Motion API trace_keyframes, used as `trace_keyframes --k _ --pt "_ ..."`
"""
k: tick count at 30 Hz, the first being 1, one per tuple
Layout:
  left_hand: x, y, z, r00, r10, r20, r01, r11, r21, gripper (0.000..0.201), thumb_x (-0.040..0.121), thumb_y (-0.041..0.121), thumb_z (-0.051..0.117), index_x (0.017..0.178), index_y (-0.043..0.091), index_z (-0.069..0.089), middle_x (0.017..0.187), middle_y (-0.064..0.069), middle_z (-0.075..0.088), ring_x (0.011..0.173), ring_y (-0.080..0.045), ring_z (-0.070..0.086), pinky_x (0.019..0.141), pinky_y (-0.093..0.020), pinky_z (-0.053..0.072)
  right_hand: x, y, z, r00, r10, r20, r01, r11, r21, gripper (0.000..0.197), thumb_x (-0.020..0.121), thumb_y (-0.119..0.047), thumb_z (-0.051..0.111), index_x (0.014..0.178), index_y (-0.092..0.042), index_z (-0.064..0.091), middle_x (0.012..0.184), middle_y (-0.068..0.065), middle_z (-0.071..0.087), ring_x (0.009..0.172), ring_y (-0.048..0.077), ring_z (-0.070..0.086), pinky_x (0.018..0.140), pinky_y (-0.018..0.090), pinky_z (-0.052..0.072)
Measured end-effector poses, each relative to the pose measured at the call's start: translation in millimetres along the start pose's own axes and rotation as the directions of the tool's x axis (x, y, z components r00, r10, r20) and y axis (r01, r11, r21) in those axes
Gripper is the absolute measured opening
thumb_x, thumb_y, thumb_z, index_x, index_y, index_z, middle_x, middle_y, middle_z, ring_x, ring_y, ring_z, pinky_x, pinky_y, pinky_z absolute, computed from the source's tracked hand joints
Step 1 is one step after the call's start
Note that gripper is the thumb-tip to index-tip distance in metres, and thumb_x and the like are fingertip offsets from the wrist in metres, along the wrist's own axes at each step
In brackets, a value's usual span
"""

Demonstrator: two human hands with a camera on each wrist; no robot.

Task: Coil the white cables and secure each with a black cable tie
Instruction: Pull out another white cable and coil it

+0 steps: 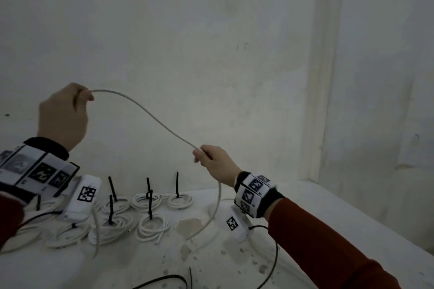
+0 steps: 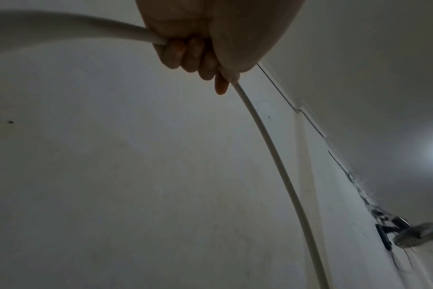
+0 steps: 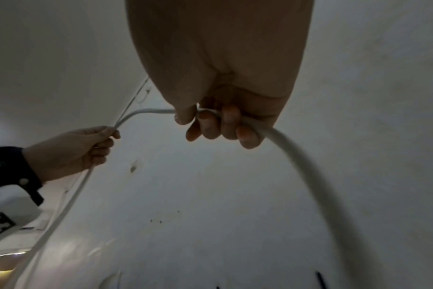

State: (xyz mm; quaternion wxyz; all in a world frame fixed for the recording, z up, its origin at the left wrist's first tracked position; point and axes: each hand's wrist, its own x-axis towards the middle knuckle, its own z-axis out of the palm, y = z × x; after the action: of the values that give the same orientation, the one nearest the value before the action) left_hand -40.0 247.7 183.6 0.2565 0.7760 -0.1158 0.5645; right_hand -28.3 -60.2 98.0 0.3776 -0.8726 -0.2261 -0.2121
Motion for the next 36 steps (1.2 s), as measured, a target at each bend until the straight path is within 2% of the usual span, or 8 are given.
trace_keyframes --k 2,6,9,13,19,23,28,36 --pt "2.3 -12.2 -4.5 0.999 -0.029 0.019 0.029 0.999 0.02 0.027 0.102 0.02 0.036 0.091 0.005 0.056 0.063 -0.013 0.048 0.059 -0.032 0.046 0.059 -0.037 0.034 -6.3 17.5 -6.1 0.996 0.079 -0.038 -0.078 0.996 0.03 0.038 0.1 -0.036 0.044 0.068 -0.02 0.055 0.062 -0.005 0.05 0.053 0.011 0.045 0.057 0.029 0.038" --pt "0.0 -28.2 -6.2 0.992 -0.091 0.088 0.088 0.995 0.045 0.026 0.101 0.018 0.038 0.092 0.003 0.057 0.058 -0.01 0.043 0.055 -0.03 0.041 0.056 -0.035 0.032 -14.5 33.6 -22.2 0.942 0.317 -0.115 -0.28 0.925 0.255 0.049 0.097 -0.045 0.047 0.057 -0.017 0.045 0.05 -0.004 0.041 0.039 0.013 0.035 0.042 0.023 0.035" --pt "-6.2 -25.8 -5.2 0.963 -0.153 0.223 0.135 0.987 0.092 0.017 0.098 0.017 0.047 0.089 0.007 0.057 0.068 -0.013 0.054 0.064 -0.033 0.049 0.061 -0.035 0.034 -13.1 30.0 -37.1 0.891 0.448 -0.073 -0.345 0.773 0.532 0.043 0.1 -0.035 0.043 0.06 -0.018 0.041 0.048 -0.004 0.028 0.04 0.012 0.021 0.04 0.02 0.023" --pt "-17.5 -10.2 -5.0 0.896 -0.133 0.423 0.108 0.991 0.082 0.016 0.094 0.024 0.054 0.085 0.012 0.058 0.07 -0.003 0.057 0.063 -0.024 0.052 0.058 -0.032 0.036 -6.8 5.4 -50.8 0.92 0.389 0.043 -0.258 0.52 0.815 0.029 0.098 -0.019 0.033 0.075 -0.013 0.049 0.047 -0.005 0.029 0.038 0.009 0.021 0.038 0.02 0.019" --pt "-25.9 25.4 -1.6 0.816 0.064 0.575 -0.069 0.998 -0.013 0.018 0.093 0.034 0.05 0.09 0.018 0.057 0.07 0.003 0.057 0.058 -0.011 0.05 0.053 -0.025 0.034 -3.1 -38.4 -45.8 0.981 0.188 0.053 -0.163 0.636 0.754 0.028 0.103 -0.033 0.037 0.103 -0.016 0.059 0.051 -0.004 0.025 0.043 0.01 0.018 0.042 0.021 0.017" --pt "-28.4 38.4 5.8 0.778 0.147 0.611 -0.143 0.988 -0.055 0.016 0.094 0.033 0.049 0.103 0.022 0.057 0.075 0.007 0.059 0.066 -0.008 0.055 0.057 -0.021 0.038 -3.1 -56.5 -40.2 0.99 0.091 0.107 -0.14 0.674 0.725 0.03 0.103 -0.034 0.039 0.103 -0.016 0.062 0.053 -0.005 0.022 0.045 0.009 0.015 0.042 0.021 0.014" --pt "-28.7 37.4 13.2 0.873 0.209 0.441 -0.22 0.975 -0.025 0.027 0.096 0.032 0.037 0.094 0.017 0.06 0.05 0.003 0.043 0.043 -0.016 0.039 0.047 -0.029 0.033 -9.2 -63.4 -33.7 0.981 0.056 0.183 -0.172 0.675 0.718 0.033 0.102 -0.034 0.041 0.085 -0.013 0.059 0.05 -0.007 0.025 0.042 0.008 0.018 0.043 0.021 0.014" --pt "-8.7 -2.5 15.4 0.933 0.087 0.35 -0.127 0.987 0.093 0.028 0.098 0.031 0.038 0.092 0.017 0.062 0.053 -0.012 0.052 0.042 -0.028 0.047 0.046 -0.033 0.041 -27.3 -42.8 -42.0 0.965 0.078 0.251 -0.241 0.648 0.723 0.033 0.103 -0.031 0.039 0.076 -0.015 0.051 0.049 -0.008 0.025 0.04 0.005 0.019 0.04 0.017 0.016"
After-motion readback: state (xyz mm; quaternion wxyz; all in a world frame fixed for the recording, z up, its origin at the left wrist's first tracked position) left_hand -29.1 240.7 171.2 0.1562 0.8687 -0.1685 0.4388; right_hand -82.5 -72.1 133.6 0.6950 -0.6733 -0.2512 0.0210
